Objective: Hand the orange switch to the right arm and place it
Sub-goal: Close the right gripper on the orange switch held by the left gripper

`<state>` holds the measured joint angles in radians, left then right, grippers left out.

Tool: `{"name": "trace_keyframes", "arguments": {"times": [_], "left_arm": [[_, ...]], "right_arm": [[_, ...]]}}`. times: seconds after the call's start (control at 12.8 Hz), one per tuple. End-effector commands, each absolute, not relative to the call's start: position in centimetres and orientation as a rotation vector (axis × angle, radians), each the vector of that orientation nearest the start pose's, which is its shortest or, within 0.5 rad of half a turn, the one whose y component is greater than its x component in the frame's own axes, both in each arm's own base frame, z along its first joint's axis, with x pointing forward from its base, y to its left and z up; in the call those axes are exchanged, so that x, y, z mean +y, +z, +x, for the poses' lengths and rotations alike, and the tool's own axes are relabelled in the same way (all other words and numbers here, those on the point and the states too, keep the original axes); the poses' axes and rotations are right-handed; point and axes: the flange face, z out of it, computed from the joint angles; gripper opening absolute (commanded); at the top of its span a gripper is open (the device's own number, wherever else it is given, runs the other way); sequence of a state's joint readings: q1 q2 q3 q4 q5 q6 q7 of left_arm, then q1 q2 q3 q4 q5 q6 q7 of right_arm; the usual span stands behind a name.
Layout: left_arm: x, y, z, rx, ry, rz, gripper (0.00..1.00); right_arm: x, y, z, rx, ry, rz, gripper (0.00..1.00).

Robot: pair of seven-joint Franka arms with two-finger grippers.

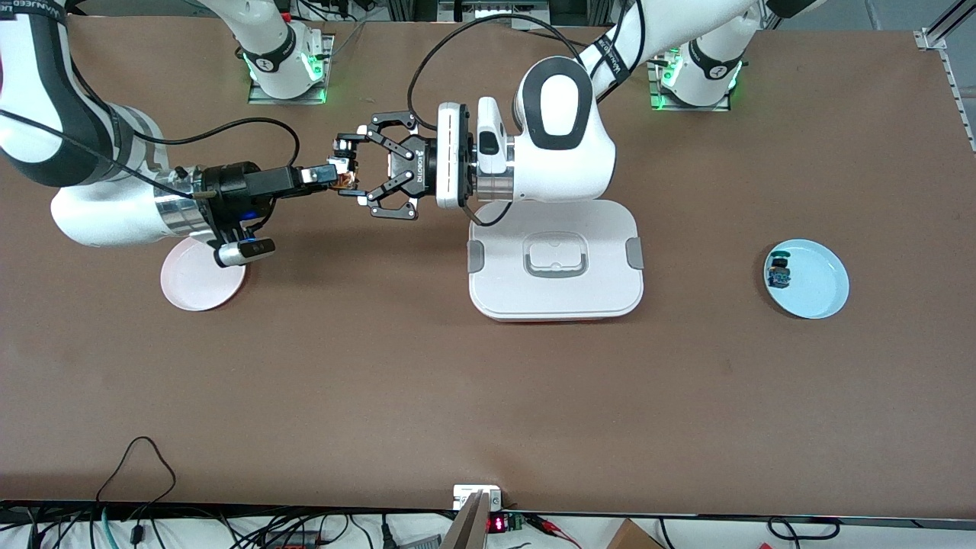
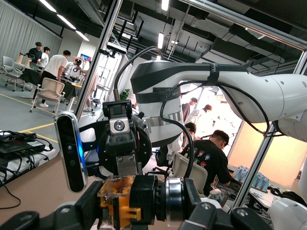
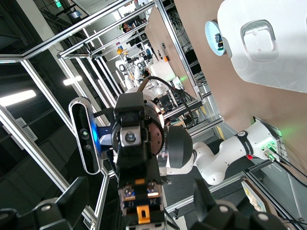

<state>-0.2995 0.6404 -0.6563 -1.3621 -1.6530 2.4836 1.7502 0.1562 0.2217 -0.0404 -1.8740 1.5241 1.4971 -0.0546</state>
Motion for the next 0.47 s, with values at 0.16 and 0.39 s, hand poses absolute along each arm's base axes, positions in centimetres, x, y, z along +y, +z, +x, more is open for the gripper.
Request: {"name": "trace_keyframes", "arguments": {"times": [0.16, 0.39], "left_arm": [[-53.56, 46.54, 54.1, -0.862, 0.967, 1.343, 0.01], [-53.88, 46.26, 53.85, -0.863, 0.958, 1.342, 0.01]], "right_arm": [[18.19, 45.99, 56.28, 0.226, 0.516, -1.578, 0.88], [17.99, 46.47, 55.8, 0.199, 0.495, -1.577, 0.36]]}}
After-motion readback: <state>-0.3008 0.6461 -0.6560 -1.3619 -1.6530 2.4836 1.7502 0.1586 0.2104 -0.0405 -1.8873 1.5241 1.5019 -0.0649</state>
